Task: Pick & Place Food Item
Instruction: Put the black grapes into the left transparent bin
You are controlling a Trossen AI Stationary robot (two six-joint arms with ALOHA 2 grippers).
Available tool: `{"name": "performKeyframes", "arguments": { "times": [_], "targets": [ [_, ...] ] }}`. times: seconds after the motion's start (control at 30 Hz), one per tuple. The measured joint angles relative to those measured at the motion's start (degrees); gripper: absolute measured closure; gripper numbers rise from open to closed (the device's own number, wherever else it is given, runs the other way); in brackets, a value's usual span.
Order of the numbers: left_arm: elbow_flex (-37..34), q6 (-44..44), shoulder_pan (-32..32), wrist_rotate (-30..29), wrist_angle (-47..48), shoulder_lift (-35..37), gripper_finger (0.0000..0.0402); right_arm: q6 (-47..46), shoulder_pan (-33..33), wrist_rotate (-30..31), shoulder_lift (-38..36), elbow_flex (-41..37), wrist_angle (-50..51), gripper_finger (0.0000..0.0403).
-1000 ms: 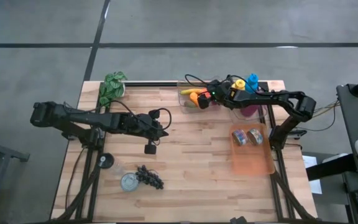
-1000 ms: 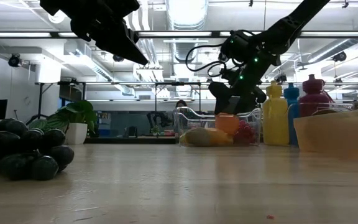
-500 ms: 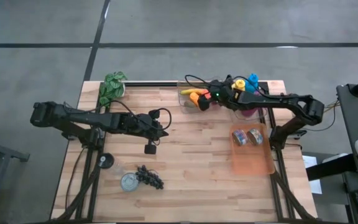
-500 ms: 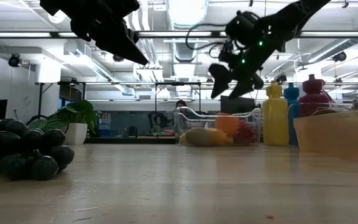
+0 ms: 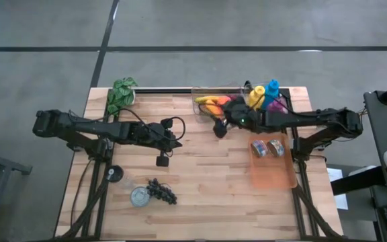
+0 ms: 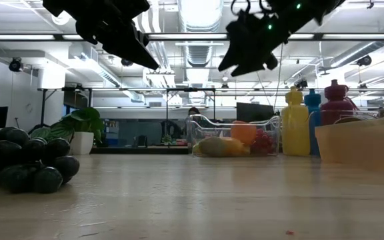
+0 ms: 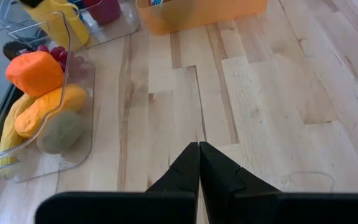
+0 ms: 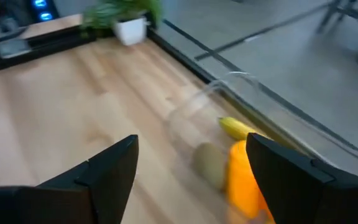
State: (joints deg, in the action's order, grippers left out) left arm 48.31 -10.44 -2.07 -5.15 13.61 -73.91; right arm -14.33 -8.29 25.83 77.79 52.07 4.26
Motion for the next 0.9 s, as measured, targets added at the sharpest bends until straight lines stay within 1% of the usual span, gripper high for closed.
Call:
{"name": "performKeyframes", "arguments": {
  "times": [0.23, 0.5, 0.67, 0.73, 0.9],
  "targets": [
    [0.0, 0.2, 0.0, 0.0, 0.0, 0.0, 0.0386, 0.0, 8.1, 0.3, -0.4, 0.0, 0.2, 0.0143],
    [0.0, 0.4, 0.0, 0.0, 0.3, 0.0, 0.0386, -1.1, 16.8, 0.3, 0.6, -0.2, 0.4, 0.0164],
    [0.0, 0.1, 0.0, 0.0, 1.0, 0.0, 0.0386, -2.1, 21.5, 0.4, 0.9, -0.9, 0.3, 0.0170],
    [0.0, -0.1, 0.0, 0.0, 1.1, 0.0, 0.0386, -2.7, 23.4, 1.3, 1.0, -1.4, 0.3, 0.0170],
    [0.0, -4.7, -0.4, 0.0, 1.1, 0.0, 0.0395, -4.5, 26.9, 2.3, 1.3, -2.6, 0.3, 0.0165]
  ]
}}
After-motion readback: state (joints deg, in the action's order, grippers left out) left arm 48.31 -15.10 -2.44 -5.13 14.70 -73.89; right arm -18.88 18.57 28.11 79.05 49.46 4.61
